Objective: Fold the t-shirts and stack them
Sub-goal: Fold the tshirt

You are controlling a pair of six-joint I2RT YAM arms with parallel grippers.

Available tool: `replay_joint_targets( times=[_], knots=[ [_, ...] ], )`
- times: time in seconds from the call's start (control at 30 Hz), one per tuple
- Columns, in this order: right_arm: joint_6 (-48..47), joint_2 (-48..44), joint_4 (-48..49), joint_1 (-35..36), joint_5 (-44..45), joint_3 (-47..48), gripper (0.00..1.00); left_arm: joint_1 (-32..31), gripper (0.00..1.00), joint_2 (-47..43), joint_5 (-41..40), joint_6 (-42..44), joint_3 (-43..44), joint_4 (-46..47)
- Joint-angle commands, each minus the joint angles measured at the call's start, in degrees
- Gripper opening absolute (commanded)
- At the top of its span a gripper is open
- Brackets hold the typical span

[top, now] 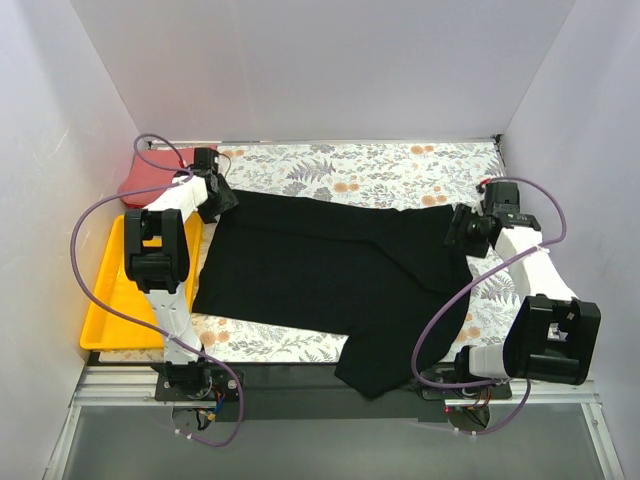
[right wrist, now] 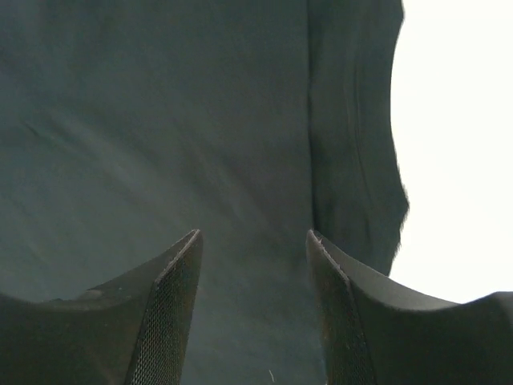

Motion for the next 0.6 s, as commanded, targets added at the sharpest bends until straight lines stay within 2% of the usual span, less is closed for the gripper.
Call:
replay_joint_targets(
  times=[0.0,0.17,0.23,0.57],
  knots=[
    [2.4,2.4,11.5,-1.9,-3.1,4.3,0.61,0.2,0.58,-7.5,0.1,-0.4,4.1,1.2],
    [6.8,9.7,21.8,-8.0,-11.7,6.3,0.59,-0.7,0.60,-8.5,3.1,0.4,6.4,2.8],
    [7.7,11.7,25.5,-9.4,-11.9,6.8,0.58,-1.1,0.59,-7.6,4.3,1.1,6.8,4.4],
    [6.3,28.4,34.9,-11.0,-20.7,12.9,0.56,-1.6,0.41,3.2,6.8,4.8,11.2,10.7]
  ],
)
